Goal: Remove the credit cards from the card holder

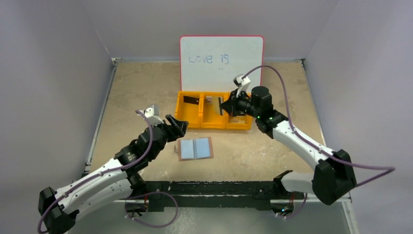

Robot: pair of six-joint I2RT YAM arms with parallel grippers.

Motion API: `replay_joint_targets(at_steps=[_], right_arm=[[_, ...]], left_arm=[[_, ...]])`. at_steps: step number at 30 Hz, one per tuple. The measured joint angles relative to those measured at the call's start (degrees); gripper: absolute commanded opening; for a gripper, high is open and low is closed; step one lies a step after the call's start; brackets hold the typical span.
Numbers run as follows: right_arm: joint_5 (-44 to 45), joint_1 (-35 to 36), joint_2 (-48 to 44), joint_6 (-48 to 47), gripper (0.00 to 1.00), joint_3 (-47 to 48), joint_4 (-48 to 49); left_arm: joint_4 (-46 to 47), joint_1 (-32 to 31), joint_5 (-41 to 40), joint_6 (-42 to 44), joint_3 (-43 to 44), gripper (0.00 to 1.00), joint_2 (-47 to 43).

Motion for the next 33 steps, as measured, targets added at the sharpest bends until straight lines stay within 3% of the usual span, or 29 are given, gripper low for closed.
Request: replay_joint_targets(at_steps=[6, 9, 14, 21, 33], right_arm=[[16.63, -1.38, -2.56, -25.33, 0.00, 8.02, -14.93], [18.91, -3.80, 3.58, -36.57, 0.00, 17.51, -23.15], [16.50, -8.70, 11.21, -48.83, 0.00, 23.06, -34.97], [10.45, -8.94, 16.02, -59.08, 0.00, 28.39, -48.39], [8.41, -8.85, 26.01, -65.31, 0.00, 33.75, -55.60]], left_arm=[[-4.50, 0.00, -1.42, 0.92, 1.07, 0.66, -0.61], [-6.56, 0.00, -1.40, 1.18, 1.77, 0.66, -0.55], [-11.04, 0.00, -2.12, 2.32, 4.98, 0.70, 0.76], [-17.55, 0.00, -5.05, 2.47, 5.88, 0.74, 0.31], [-21.44, 0.00, -7.23, 2.49, 6.32, 0.77, -1.33]])
